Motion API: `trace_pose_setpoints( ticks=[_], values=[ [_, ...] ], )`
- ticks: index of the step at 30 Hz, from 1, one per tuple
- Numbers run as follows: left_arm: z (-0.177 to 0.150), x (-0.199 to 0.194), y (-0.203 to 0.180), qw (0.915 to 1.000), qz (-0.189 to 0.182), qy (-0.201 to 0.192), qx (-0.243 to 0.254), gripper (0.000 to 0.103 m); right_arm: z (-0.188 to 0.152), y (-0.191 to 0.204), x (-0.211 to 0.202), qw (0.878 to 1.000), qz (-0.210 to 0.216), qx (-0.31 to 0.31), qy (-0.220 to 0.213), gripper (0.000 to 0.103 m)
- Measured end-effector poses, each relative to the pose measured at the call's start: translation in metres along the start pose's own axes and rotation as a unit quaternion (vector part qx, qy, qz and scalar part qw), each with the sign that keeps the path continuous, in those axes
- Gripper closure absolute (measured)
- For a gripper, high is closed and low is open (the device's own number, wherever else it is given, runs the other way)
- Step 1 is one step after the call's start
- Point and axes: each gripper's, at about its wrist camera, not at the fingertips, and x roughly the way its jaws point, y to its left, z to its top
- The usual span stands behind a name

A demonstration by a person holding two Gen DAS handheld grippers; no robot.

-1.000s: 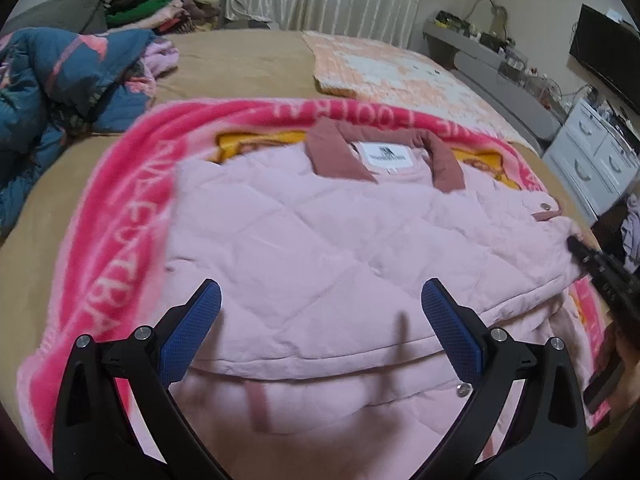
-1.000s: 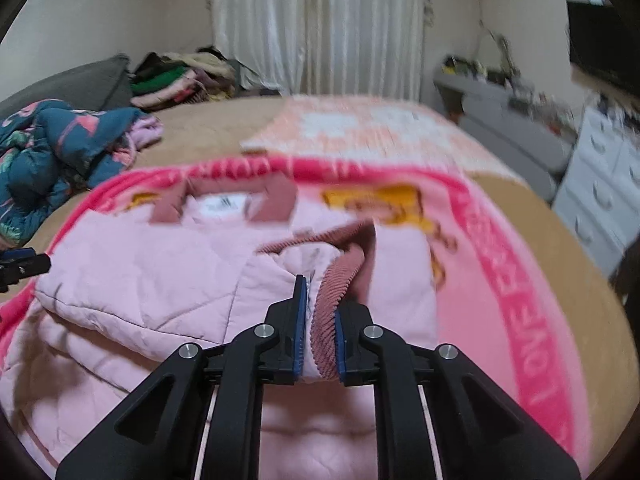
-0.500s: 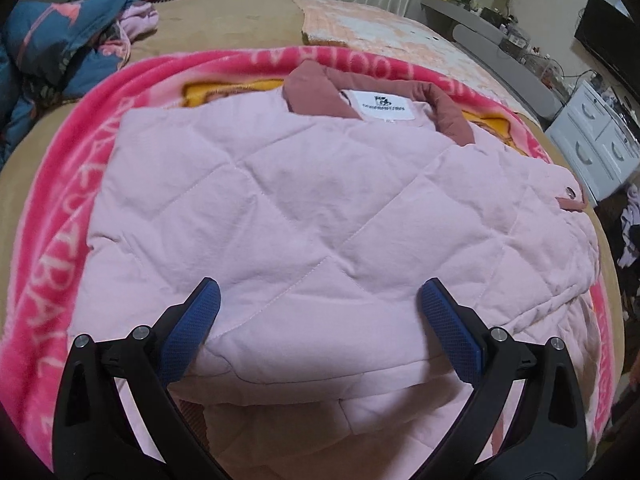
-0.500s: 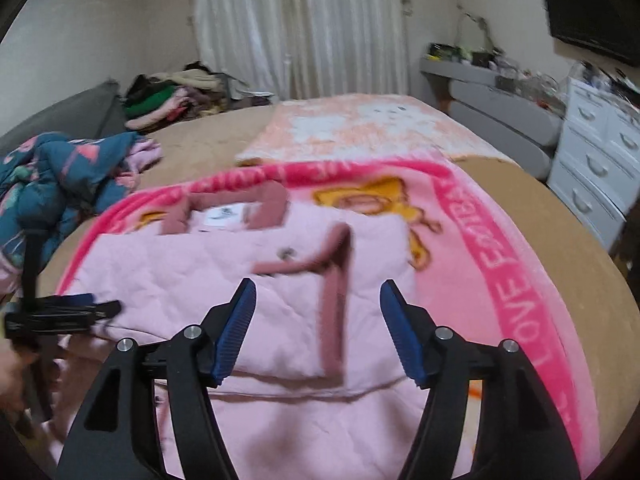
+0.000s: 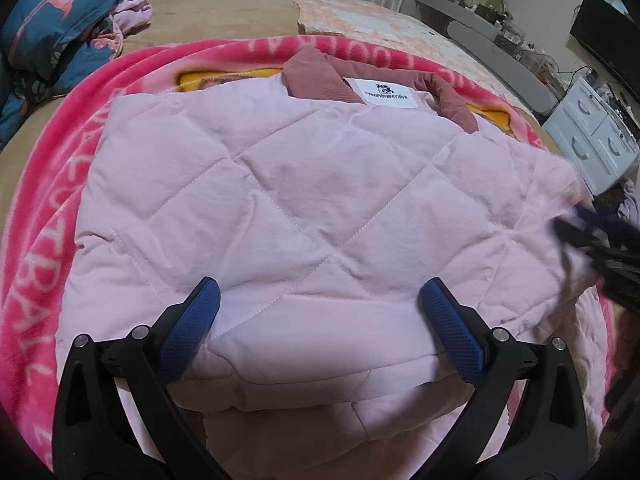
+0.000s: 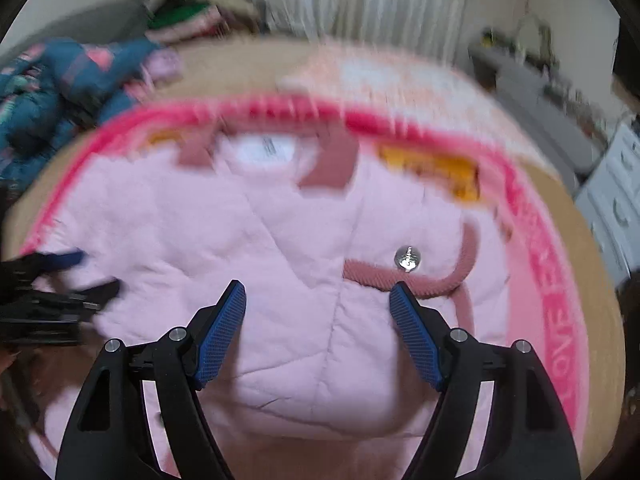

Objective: Fold large clothes

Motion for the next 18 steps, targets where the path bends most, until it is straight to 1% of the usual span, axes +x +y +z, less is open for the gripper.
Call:
trace_pose_setpoints(
  ticks=[1, 2, 3, 6, 8, 10, 15, 18],
  values=[
    [0.000, 0.000, 0.000, 1.0000, 0.000, -0.001, 0.002, 0.008, -0.002, -0.008, 0.013, 0.999, 0.013, 0.027, 0.014, 0.025],
    [-0.001, 0.000, -0.001, 1.0000, 0.000, -0.002, 0.005, 0.008, -0.004, -0.014, 0.022, 0.998, 0.023, 0.049, 0.018, 0.024],
    [-0.002, 0.001, -0.001, 1.0000, 0.000, -0.003, 0.008, 0.009, -0.006, -0.015, 0.028, 0.998, 0.022, 0.056, 0.016, 0.024],
    [-0.004, 0.002, -0.003, 0.9999, 0.004, -0.006, 0.013, 0.009, -0.011, -0.004, 0.034, 0.999, -0.006, 0.042, 0.007, 0.023],
    [-0.004, 0.002, -0.003, 0.9998, 0.005, -0.009, 0.015, 0.009, -0.014, -0.002, 0.032, 0.999, -0.015, 0.043, -0.001, 0.023],
    [-0.006, 0.000, -0.004, 0.9997, 0.004, -0.014, 0.018, 0.009, -0.019, -0.003, 0.028, 0.999, -0.013, 0.048, -0.009, 0.023],
    [-0.010, -0.007, -0.004, 0.9997, 0.002, -0.019, 0.013, 0.009, -0.029, -0.009, 0.010, 0.998, 0.016, 0.054, -0.009, 0.022],
    [-0.015, -0.015, -0.004, 0.9997, 0.002, -0.025, 0.007, 0.009, -0.037, -0.010, -0.001, 0.998, 0.022, 0.054, -0.010, 0.018]
  ],
)
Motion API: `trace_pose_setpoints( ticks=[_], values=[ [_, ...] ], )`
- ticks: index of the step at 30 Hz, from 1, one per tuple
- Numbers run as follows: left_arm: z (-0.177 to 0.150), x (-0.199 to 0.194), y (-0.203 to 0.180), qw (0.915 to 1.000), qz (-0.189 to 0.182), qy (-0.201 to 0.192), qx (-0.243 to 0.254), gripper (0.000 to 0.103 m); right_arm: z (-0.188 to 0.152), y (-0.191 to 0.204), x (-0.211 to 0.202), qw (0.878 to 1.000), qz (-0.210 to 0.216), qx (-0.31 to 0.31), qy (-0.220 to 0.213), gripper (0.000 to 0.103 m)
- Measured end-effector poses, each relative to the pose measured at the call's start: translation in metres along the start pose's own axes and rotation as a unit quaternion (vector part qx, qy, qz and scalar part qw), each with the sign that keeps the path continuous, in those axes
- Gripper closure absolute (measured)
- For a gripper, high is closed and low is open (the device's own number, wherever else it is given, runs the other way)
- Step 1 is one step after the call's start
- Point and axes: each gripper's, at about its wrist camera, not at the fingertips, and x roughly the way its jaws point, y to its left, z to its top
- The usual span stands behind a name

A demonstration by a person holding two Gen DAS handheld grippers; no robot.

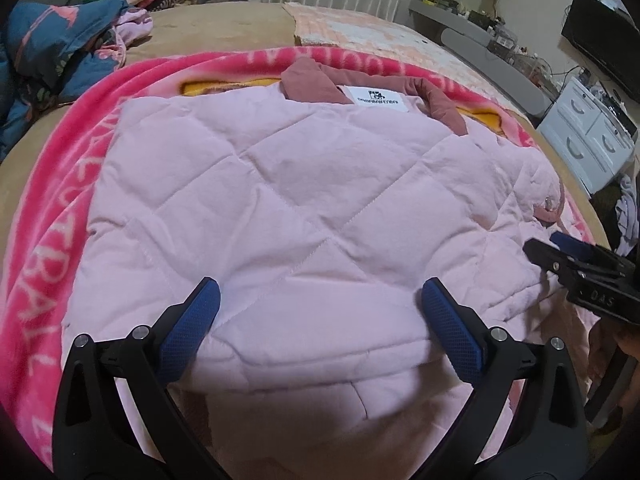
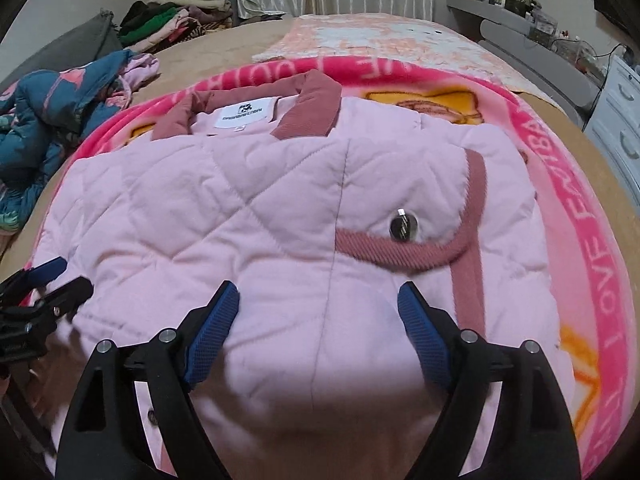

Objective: Fold large clothes

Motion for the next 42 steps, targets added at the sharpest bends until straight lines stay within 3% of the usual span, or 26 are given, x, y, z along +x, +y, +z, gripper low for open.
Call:
trace_pose_setpoints(
  ticks=[8, 15, 21, 42],
  values=[
    [-0.009, -0.024, -0.002, 0.9999, 0.011, -0.005, 0.000, 0.009, -0.018, -0.001, -0.021, 1.000, 0.006, -0.010, -0.006, 0.007],
    [-0.020, -0.050, 0.003, 0.9992, 0.005, -0.010, -0.037, 0.009, -0.038, 0.004, -0.038, 0.999, -0.004, -0.044, -0.012, 0.006],
    [-0.029, -0.074, 0.003, 0.9984, 0.020, -0.028, -0.045, 0.009, -0.054, -0.004, -0.050, 1.000, 0.019, -0.024, -0.007, 0.006],
    [-0.068, -0.156, -0.034, 0.9976, 0.001, -0.068, -0.015, 0.009, -0.088, 0.012, -0.156, 0.992, 0.059, -0.022, -0.109, 0.006]
  ],
)
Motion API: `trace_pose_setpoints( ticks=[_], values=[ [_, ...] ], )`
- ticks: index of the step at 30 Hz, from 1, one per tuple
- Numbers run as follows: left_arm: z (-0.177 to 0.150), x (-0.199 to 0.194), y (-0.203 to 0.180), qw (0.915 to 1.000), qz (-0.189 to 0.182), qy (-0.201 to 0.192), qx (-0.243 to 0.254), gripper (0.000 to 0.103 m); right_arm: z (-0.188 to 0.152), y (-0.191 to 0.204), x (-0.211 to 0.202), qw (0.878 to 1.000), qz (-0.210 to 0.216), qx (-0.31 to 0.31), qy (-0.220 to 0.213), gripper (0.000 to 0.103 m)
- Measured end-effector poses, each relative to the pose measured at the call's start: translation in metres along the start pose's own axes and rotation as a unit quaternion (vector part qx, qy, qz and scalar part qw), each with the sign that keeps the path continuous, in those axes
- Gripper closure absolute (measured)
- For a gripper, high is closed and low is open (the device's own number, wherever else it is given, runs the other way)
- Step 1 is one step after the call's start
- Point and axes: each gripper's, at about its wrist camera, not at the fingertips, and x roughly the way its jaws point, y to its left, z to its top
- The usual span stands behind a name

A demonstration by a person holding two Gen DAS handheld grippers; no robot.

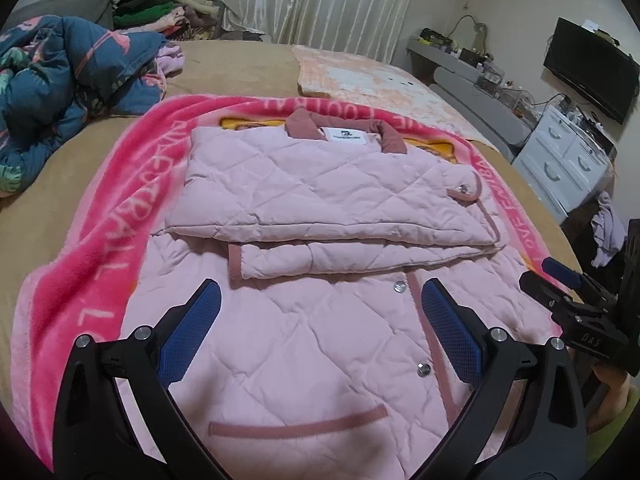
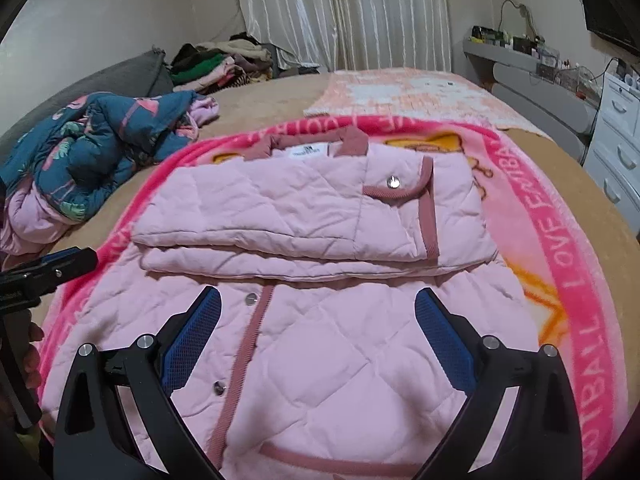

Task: Fold large clothes
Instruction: 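Move both open tools over the jacket toward its hem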

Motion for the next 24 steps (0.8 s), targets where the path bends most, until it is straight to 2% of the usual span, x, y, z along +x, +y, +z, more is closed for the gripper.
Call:
trace_pose_setpoints(
  ticks=[12, 17, 24],
  values=[
    [0.000, -0.039, -0.004, 0.9996, -0.011, -0.026, 0.009, 0.009, 0.005, 0.009, -0.054, 0.999, 0.002, -0.010, -0.046, 0.006],
    [-0.009, -0.051, -0.006, 0.9994, -0.015, -0.031, 0.009, 0.009, 0.003, 0.016, -0.073, 0.996, -0.031, -0.035, -0.070, 0.006],
    [-0.020, -0.070, -0.010, 0.9988, -0.010, -0.045, 0.018, 0.009, -0.005, 0.017, -0.096, 0.995, -0.032, -0.043, -0.084, 0.006]
  ],
)
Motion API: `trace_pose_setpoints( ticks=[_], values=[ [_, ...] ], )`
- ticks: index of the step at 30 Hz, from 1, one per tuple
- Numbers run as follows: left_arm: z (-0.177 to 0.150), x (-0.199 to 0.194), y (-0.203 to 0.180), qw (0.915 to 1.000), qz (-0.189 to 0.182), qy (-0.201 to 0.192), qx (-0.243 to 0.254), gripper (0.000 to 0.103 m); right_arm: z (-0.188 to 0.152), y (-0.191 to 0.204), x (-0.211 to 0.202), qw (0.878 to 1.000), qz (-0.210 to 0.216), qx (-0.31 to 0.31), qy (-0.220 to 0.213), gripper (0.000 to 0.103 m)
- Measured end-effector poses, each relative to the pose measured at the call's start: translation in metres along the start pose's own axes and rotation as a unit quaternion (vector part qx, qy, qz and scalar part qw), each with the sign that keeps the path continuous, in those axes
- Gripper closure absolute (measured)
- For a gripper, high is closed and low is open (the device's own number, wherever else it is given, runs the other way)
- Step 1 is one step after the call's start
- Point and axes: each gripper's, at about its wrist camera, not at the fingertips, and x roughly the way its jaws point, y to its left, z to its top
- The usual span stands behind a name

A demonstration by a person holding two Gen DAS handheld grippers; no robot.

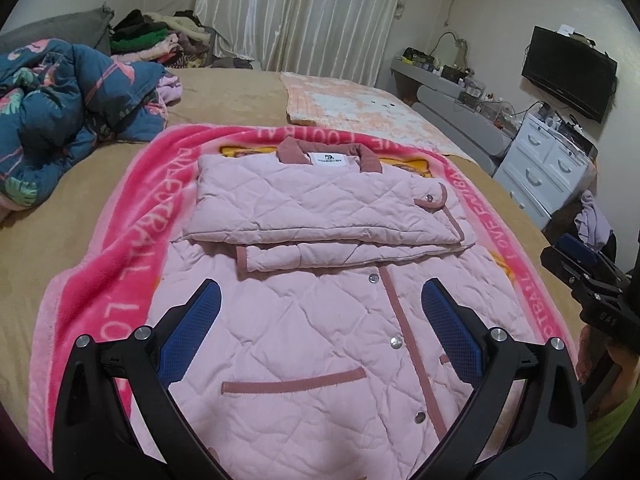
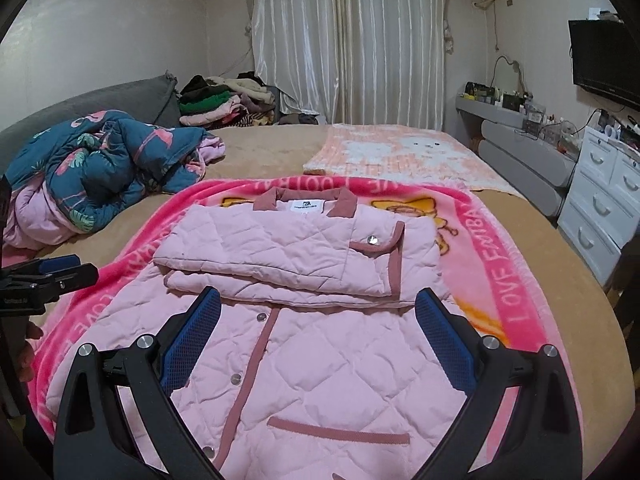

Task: Fold large clothes
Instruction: 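Move both open tools over the jacket toward its hem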

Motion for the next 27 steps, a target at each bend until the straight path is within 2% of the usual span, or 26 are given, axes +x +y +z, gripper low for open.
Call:
trace_pose_setpoints(
  ticks=[15, 27],
  values=[
    [-0.020, -0.022, -0.005, 0.9999, -0.008, 0.001, 0.015, 0.009, -0.023, -0.009, -0.037, 1.000, -0.005, 0.011, -0.002, 0.006],
    [-0.044, -0.030, 0.009, 0.9998, 0.012, 0.008, 0.015, 0.009, -0.049, -0.029, -0.043, 0.999, -0.015, 0.031, 0.021, 0.006]
  ],
)
